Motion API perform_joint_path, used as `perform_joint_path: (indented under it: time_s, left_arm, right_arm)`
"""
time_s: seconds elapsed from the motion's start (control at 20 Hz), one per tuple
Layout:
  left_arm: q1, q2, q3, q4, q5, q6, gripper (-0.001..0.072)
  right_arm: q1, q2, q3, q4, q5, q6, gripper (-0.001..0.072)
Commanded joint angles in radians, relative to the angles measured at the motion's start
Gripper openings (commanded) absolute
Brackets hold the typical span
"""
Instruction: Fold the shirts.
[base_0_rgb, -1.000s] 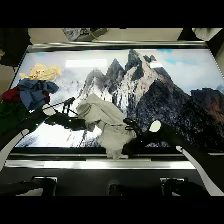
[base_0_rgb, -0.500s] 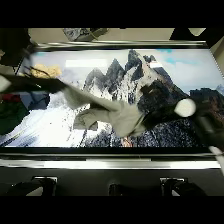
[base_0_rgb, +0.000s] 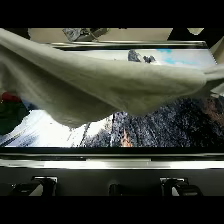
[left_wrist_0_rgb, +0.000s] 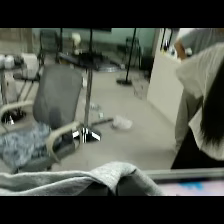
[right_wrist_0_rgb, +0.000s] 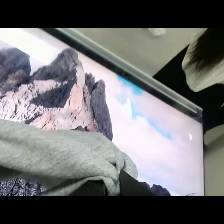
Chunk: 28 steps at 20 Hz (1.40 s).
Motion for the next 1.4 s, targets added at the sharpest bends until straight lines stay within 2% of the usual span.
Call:
perform_joint_path:
  time_s: [0.0,0.25,0.35,0.45,0.55,0.7,0.85,0.95,1.0,1.1,1.15,1.2,1.25,1.3,1.35]
  left_arm:
    - [0.008,0.020,0.029,0.002,0.070,-0.011,0.0038]
    - [0.011,-0.044,0.029,0.030,0.174,0.009,0.0037]
    - [0.011,-0.125,0.029,0.034,0.187,0.010,0.0037]
    - [0.010,-0.242,0.027,0.033,0.163,0.009,0.0038]
    - [0.010,-0.406,0.026,0.029,0.100,0.009,0.0038]
    - [0.002,-0.662,0.026,0.017,0.005,0.009,0.0039]
    - [-0.023,-0.874,0.026,-0.015,-0.048,0.008,0.0042]
    - [-0.039,-0.970,0.026,-0.084,-0.112,0.007,0.0049]
    - [-0.047,-1.004,0.026,-0.104,-0.151,0.007,0.0080]
    - [-0.064,-1.049,0.026,-0.107,-0.238,-0.011,0.0095]
    - [-0.068,-1.057,0.026,-0.107,-0.270,-0.038,0.0267]
    - [-0.066,-1.055,0.027,-0.107,-0.298,-0.058,0.0583]
    - [-0.057,-1.048,0.037,-0.106,-0.345,-0.063,0.0712]
    - [-0.041,-1.040,0.053,-0.106,-0.406,-0.059,0.0712]
    - [-0.018,-1.022,0.059,-0.106,-0.478,-0.059,0.0711]
  right_arm:
    - [-0.008,0.040,0.018,-0.008,0.071,0.003,0.0056]
    - [-0.008,0.002,0.018,-0.008,0.319,0.007,0.0056]
    - [-0.008,-0.088,0.008,-0.007,0.504,0.036,0.0056]
    - [-0.008,-0.201,-0.051,0.019,0.605,0.043,0.0056]
    - [-0.008,-0.328,-0.161,0.095,0.532,0.031,0.0056]
    - [-0.008,-0.562,-0.299,0.201,0.279,0.037,0.0057]
    - [-0.008,-0.799,-0.306,0.263,0.064,0.105,0.0057]
    - [-0.008,-0.898,-0.306,0.323,-0.027,0.146,0.0057]
    - [-0.008,-0.929,-0.306,0.358,-0.051,0.156,0.0057]
    - [-0.008,-0.959,-0.306,0.408,-0.109,0.156,0.0057]
    - [-0.008,-0.958,-0.301,0.415,-0.138,0.156,0.0067]
    - [-0.018,-0.954,-0.278,0.418,-0.126,0.155,0.0192]
    - [-0.038,-0.946,-0.243,0.422,-0.085,0.144,0.0442]
    - [-0.069,-0.934,-0.190,0.423,-0.018,0.096,0.0624]
    - [-0.111,-0.921,-0.134,0.423,0.056,0.055,0.0640]
